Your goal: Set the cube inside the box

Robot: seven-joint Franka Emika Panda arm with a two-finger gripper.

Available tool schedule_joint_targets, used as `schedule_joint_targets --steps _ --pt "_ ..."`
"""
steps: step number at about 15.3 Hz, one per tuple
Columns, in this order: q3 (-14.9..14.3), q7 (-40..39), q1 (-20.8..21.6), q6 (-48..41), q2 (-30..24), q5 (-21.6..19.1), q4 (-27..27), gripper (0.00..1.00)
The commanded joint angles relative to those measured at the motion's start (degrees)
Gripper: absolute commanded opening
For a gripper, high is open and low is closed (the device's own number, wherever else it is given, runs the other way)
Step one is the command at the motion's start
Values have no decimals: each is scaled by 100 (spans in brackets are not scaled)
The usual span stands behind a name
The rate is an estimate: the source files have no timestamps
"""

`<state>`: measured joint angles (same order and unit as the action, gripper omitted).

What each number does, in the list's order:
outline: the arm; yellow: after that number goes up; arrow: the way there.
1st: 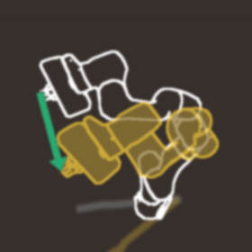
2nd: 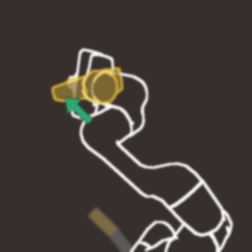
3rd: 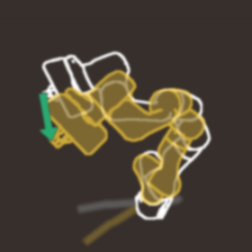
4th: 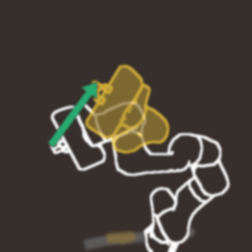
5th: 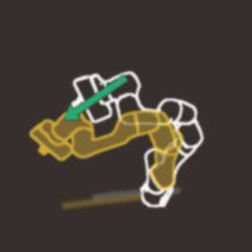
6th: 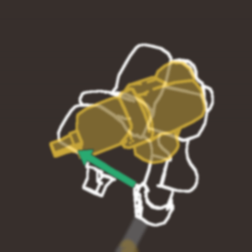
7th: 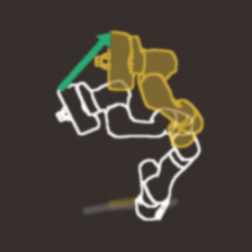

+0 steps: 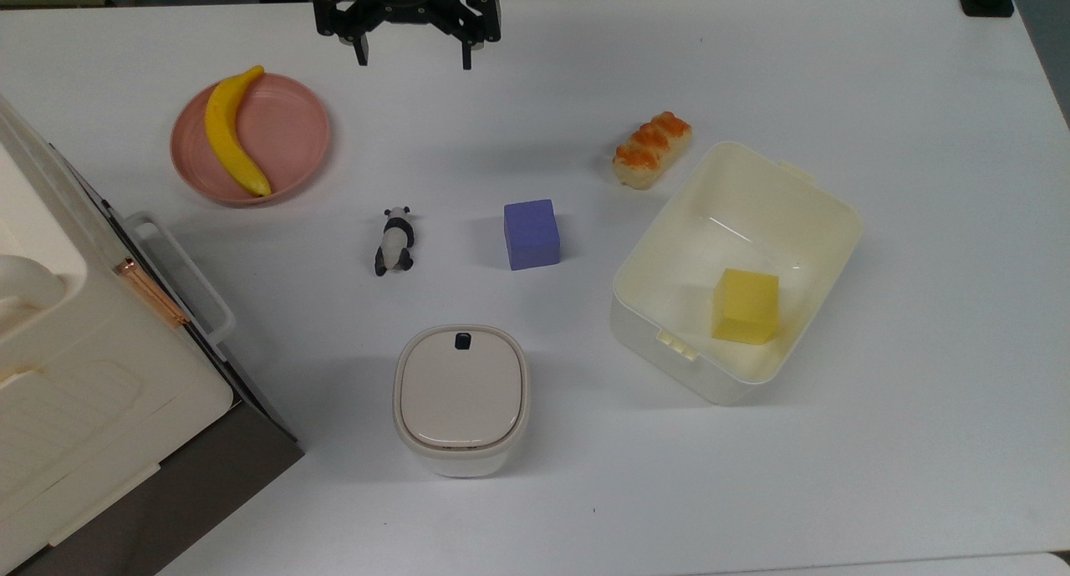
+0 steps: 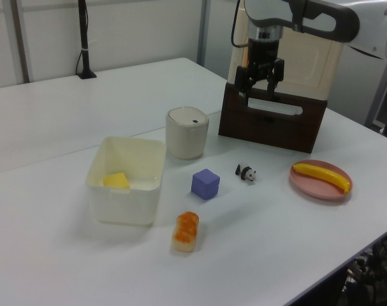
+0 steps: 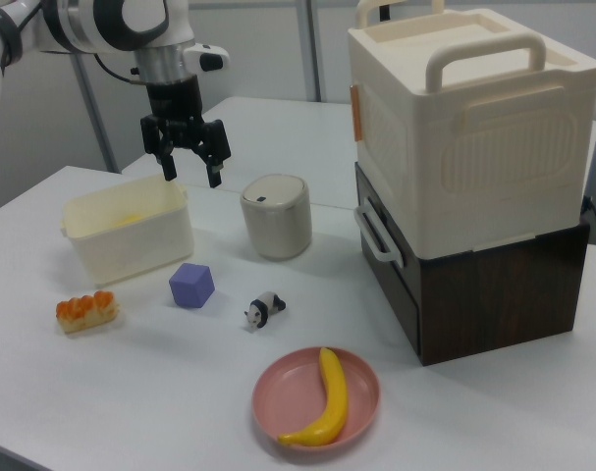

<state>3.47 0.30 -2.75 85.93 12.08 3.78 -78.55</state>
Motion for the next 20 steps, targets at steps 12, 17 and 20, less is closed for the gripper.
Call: schedule_joint_targets --steps 12,17,20 --pt "-4 -30 64 126 -127 -123 -266 100" --pt "4 -92 55 117 -127 -123 -266 100" --pt "4 -83 64 109 -127 -123 -275 98"
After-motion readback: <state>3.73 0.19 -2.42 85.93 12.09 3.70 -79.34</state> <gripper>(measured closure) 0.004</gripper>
